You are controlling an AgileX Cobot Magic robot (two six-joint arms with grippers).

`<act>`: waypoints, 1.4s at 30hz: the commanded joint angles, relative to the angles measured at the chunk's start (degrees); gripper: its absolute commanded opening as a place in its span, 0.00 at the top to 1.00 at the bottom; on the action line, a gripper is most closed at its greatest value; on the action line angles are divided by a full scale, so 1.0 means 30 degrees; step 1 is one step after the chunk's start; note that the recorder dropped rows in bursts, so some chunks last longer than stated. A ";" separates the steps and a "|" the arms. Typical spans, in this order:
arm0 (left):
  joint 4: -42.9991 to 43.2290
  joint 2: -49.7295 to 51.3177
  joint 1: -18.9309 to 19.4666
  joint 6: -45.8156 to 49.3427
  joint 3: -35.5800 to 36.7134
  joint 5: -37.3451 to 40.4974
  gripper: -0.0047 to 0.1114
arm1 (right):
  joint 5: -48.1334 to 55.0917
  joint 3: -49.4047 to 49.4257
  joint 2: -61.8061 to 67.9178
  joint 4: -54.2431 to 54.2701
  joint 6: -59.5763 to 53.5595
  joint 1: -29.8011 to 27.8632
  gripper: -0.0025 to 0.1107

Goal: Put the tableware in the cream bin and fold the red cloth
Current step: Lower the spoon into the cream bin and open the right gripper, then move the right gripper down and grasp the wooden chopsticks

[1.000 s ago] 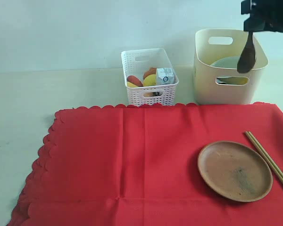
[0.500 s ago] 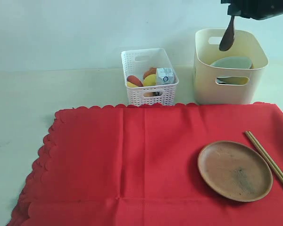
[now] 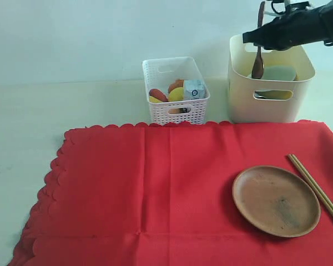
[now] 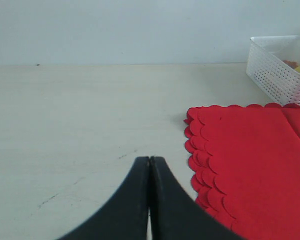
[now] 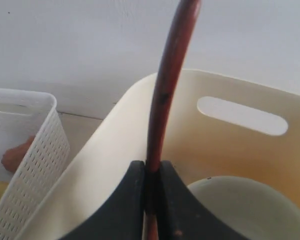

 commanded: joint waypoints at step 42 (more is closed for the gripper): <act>-0.0084 -0.0099 0.0028 0.0010 0.0048 -0.0226 0.96 | 1.2876 0.0414 -0.6258 -1.3751 1.2539 -0.0081 0.54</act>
